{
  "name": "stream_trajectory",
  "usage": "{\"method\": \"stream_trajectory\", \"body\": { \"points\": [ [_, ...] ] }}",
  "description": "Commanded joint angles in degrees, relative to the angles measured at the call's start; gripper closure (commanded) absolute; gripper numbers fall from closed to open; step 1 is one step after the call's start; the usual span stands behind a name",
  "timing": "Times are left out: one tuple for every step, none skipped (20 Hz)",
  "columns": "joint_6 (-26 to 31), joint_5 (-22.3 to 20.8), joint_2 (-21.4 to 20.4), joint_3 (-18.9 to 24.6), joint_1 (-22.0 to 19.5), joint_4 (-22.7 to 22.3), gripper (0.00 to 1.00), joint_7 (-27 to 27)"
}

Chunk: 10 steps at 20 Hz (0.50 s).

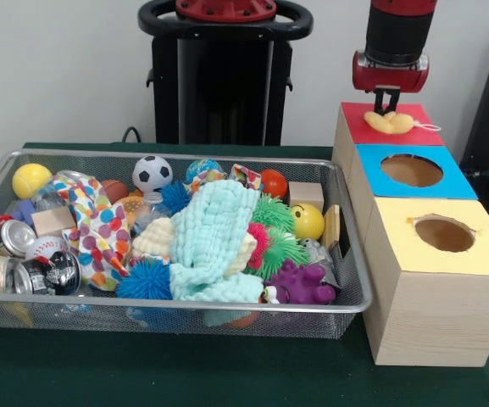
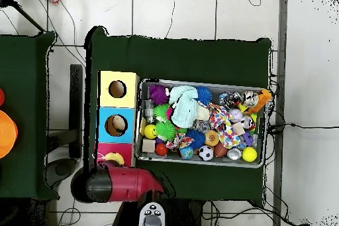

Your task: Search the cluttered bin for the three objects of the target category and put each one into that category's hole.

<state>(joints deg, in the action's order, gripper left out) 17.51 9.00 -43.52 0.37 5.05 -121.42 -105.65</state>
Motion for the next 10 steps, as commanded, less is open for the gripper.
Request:
{"method": "stream_trajectory", "body": {
  "points": [
    [5.4,0.5,-1.1,4.2,-3.1,6.1,1.0,-5.1],
    [5.9,0.2,-1.4,3.9,-2.9,6.2,1.0,-5.0],
    [6.5,0.2,-1.5,3.7,-2.9,6.2,1.0,-5.0],
    [6.6,0.1,-1.6,3.7,-2.9,6.2,1.0,-5.0],
    [6.6,0.1,-1.7,3.9,-3.1,6.0,1.0,-4.8],
    [6.5,0.1,-1.7,4.1,-3.3,5.8,1.0,-4.7],
    [6.2,0.1,-1.7,4.3,-3.5,5.6,1.0,-4.6],
    [6.0,0.1,-1.7,4.4,-3.6,5.4,1.0,-4.6],
    [5.8,0.2,-1.6,4.8,-3.9,5.3,1.0,-4.5],
    [5.7,0.2,-1.6,4.9,-4.0,5.3,1.0,-4.5]
  ]
}}
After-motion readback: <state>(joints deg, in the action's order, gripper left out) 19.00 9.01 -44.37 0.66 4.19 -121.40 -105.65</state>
